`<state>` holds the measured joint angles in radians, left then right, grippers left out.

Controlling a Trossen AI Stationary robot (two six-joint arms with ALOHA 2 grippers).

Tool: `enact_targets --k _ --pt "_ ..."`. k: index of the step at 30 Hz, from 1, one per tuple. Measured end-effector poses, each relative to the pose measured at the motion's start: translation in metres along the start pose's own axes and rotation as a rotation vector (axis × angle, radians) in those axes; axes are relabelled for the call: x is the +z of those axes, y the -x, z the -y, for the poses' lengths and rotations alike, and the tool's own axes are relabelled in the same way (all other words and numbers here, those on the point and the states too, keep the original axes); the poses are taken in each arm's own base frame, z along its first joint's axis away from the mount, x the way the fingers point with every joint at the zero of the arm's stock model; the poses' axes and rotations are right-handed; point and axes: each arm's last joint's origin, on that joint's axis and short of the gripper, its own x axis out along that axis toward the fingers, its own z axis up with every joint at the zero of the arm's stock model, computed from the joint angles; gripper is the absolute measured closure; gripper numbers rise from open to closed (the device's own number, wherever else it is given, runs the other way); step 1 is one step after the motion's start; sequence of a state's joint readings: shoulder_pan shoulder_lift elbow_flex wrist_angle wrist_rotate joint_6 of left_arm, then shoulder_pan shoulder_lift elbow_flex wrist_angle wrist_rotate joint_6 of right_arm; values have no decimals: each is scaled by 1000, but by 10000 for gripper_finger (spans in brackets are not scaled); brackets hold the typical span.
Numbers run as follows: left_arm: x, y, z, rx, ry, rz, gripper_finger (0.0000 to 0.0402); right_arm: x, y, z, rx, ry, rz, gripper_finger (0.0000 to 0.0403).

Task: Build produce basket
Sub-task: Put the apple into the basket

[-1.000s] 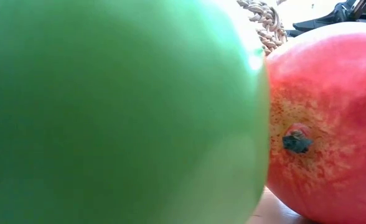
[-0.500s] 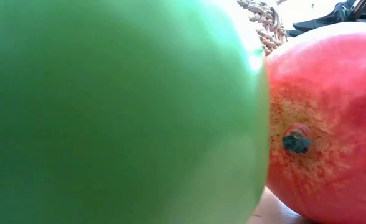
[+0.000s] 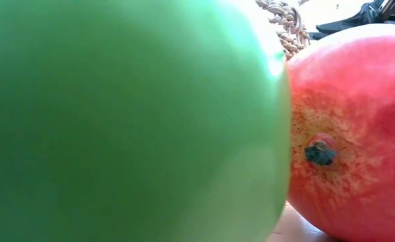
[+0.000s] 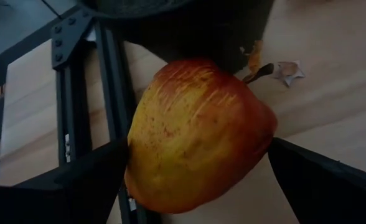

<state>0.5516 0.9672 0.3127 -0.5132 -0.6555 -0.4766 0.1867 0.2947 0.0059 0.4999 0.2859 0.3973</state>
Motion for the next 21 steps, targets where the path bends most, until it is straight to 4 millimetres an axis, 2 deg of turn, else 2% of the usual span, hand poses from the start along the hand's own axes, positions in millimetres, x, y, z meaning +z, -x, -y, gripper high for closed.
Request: enact_targets --k 10,17,21 --pt "22 17 10 -166 -2 11 13 0 0 0 0 0 0 338" --pt "24 26 17 -287 41 -23 13 0 0 0 0 0 0 338" --pt "21 28 19 -298 7 -36 13 0 0 0 0 0 0 338"
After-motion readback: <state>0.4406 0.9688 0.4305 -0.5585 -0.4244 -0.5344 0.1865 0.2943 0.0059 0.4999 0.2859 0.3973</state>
